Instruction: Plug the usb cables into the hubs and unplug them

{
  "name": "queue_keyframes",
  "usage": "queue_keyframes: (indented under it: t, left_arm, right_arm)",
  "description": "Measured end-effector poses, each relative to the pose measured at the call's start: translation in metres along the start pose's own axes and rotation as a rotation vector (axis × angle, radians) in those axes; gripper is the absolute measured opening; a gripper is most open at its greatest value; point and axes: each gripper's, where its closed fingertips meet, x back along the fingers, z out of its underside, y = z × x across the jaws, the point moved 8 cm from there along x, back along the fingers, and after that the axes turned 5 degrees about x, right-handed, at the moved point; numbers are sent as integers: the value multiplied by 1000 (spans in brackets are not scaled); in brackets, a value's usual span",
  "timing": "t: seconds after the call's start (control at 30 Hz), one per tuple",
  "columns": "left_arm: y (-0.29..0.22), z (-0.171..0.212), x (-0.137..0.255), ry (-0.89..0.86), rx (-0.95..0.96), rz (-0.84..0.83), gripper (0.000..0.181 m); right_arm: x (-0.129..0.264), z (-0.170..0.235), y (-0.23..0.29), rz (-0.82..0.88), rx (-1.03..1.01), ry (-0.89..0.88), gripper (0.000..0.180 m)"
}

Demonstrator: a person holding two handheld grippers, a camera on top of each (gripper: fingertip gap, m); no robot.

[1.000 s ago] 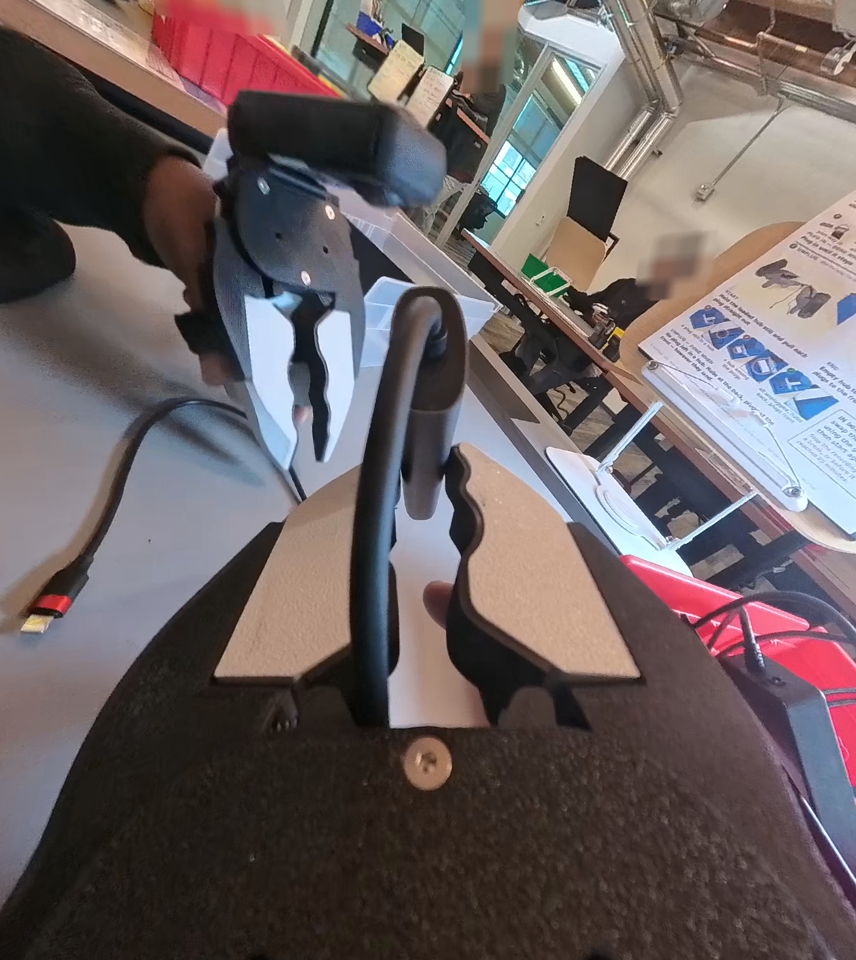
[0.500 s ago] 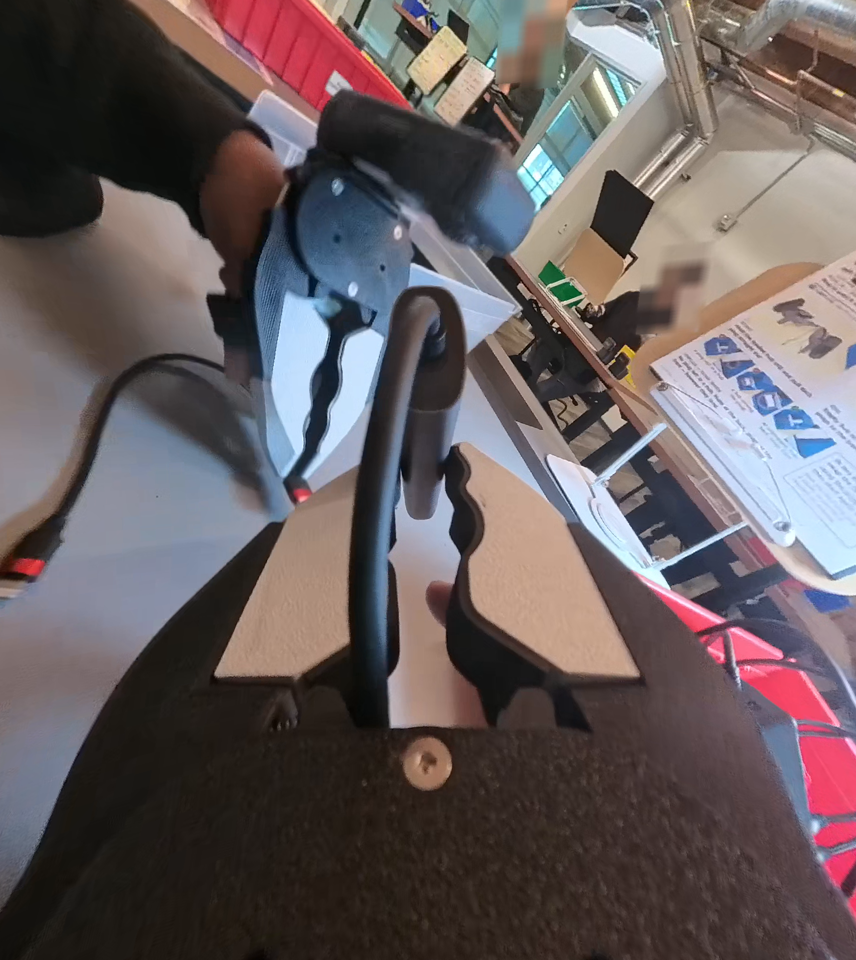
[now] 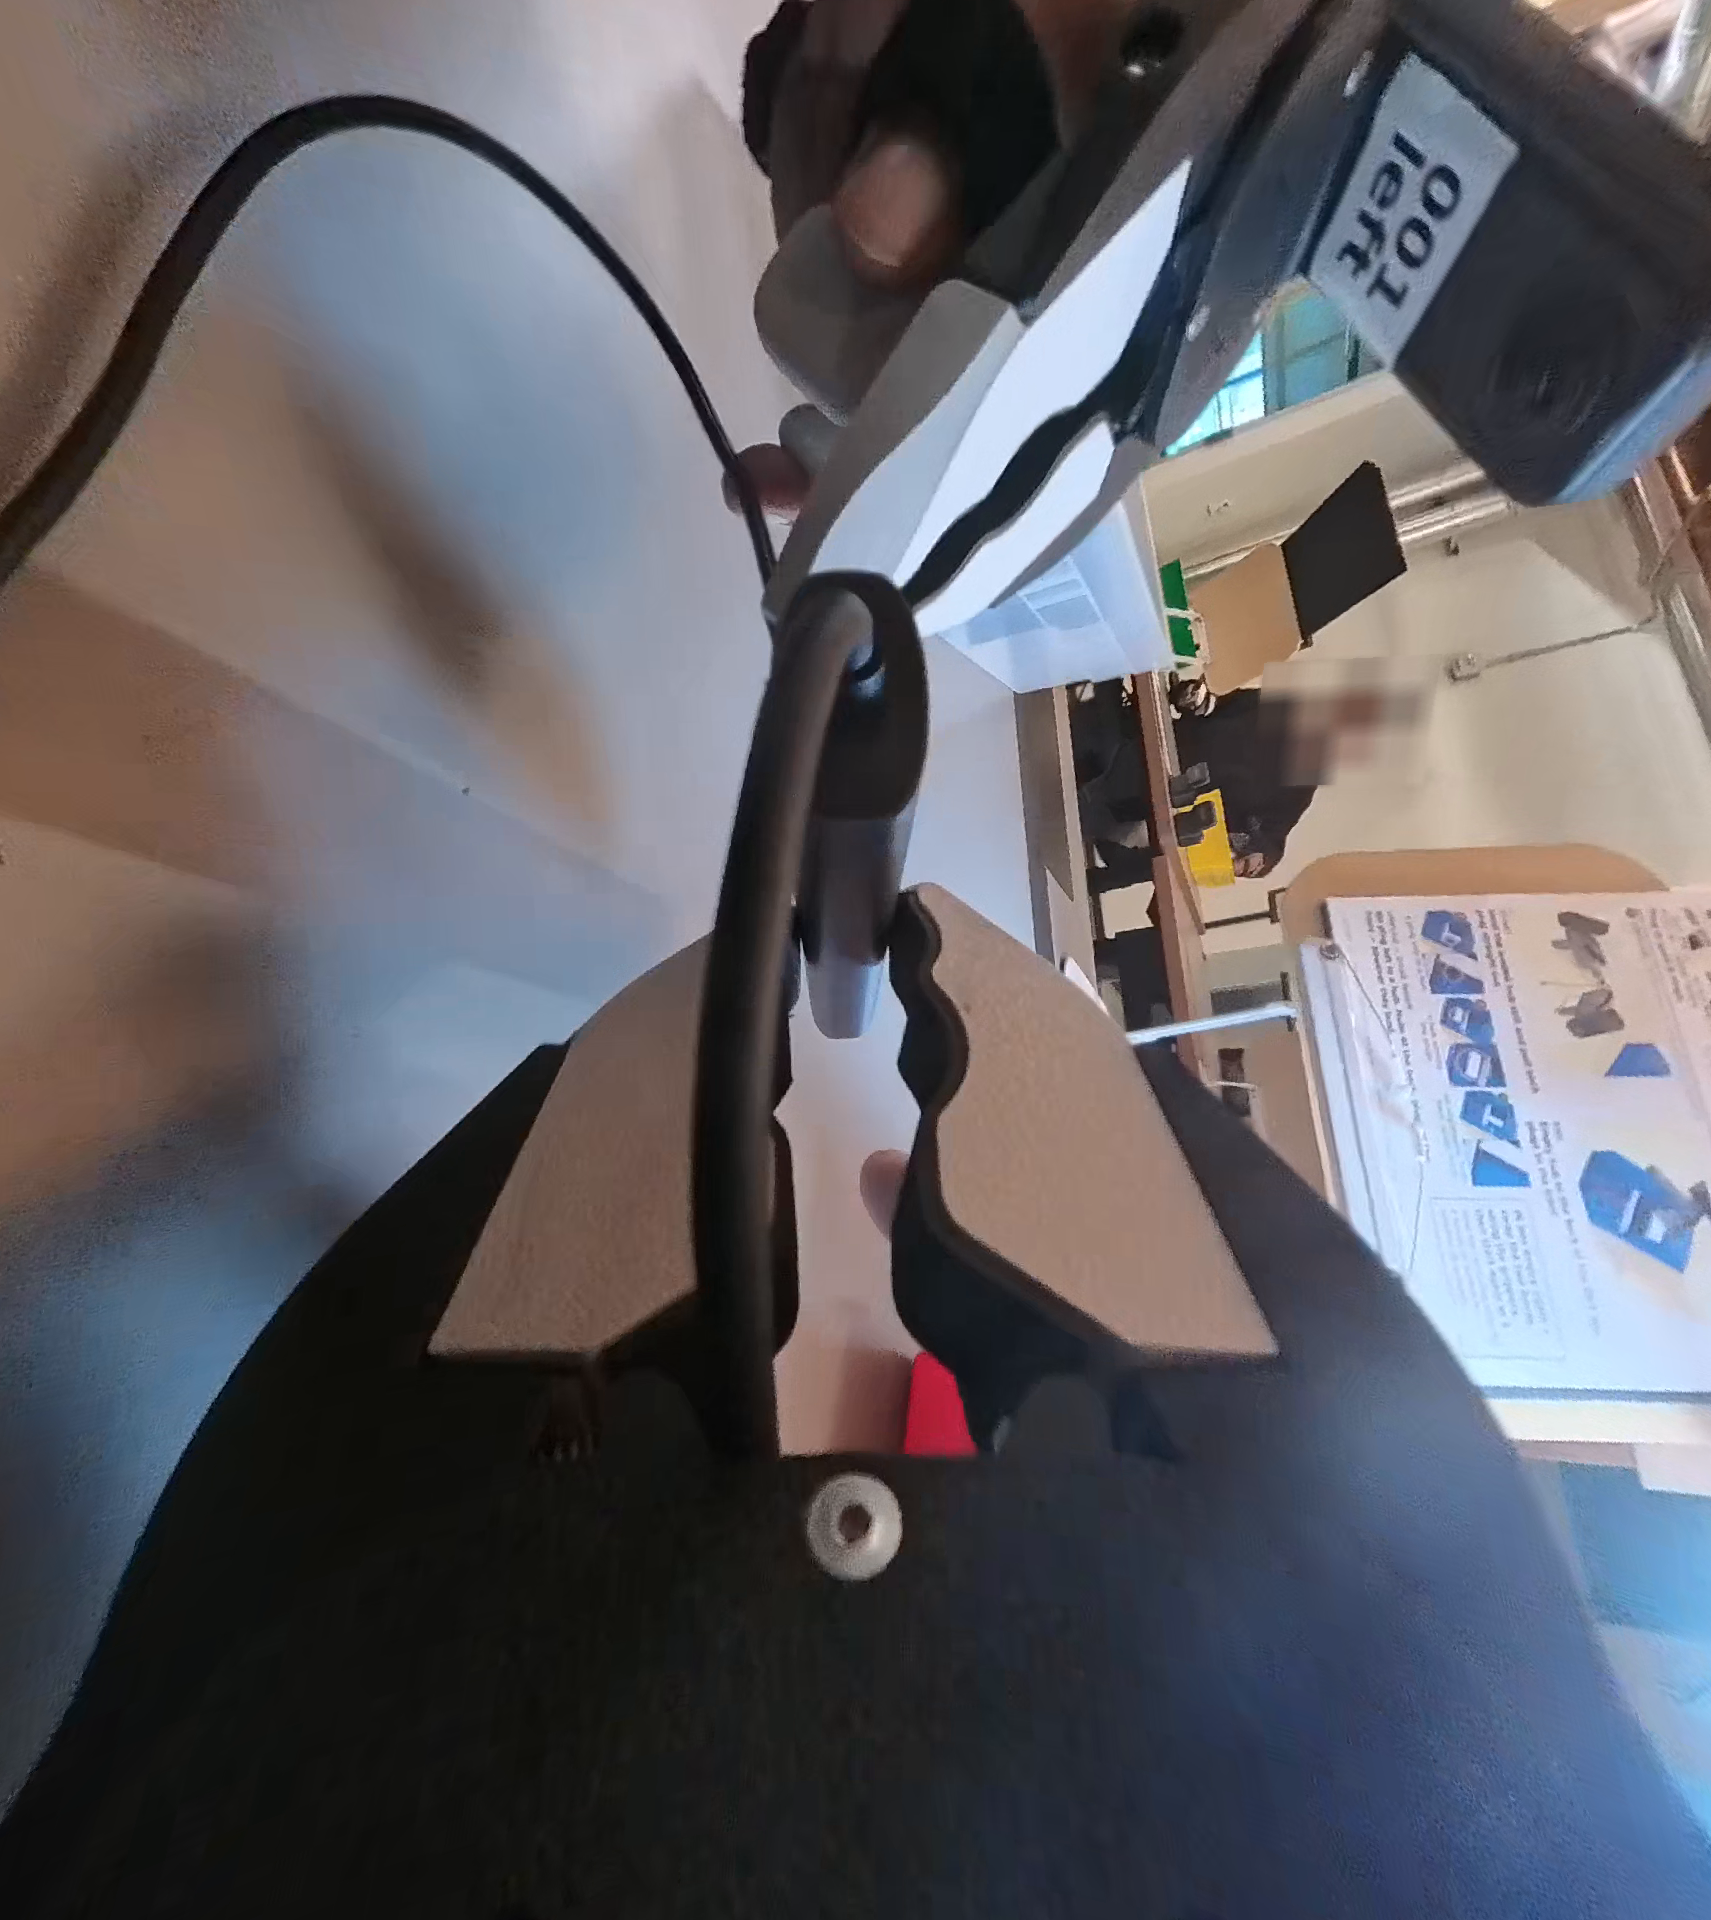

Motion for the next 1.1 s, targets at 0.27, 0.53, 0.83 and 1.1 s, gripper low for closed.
queue_keyframes:
  t: [0.27, 0.53, 0.83, 1.1]
  left_arm:
    - [0, 7, -9, 69, -8, 2, 6]
    - [-2, 6, -8, 16, 18, 114, 6]
    - [7, 3, -9, -98, 112, 142, 5]
    - [12, -3, -6, -196, 150, 113, 5]
  right_arm:
    - [-5, -9, 12, -27, 115, 15, 15]
    - [1, -11, 13, -33, 99, -10, 17]
    - [-1, -6, 13, -37, 49, 79, 16]
    - [-4, 0, 10, -3, -29, 139, 16]
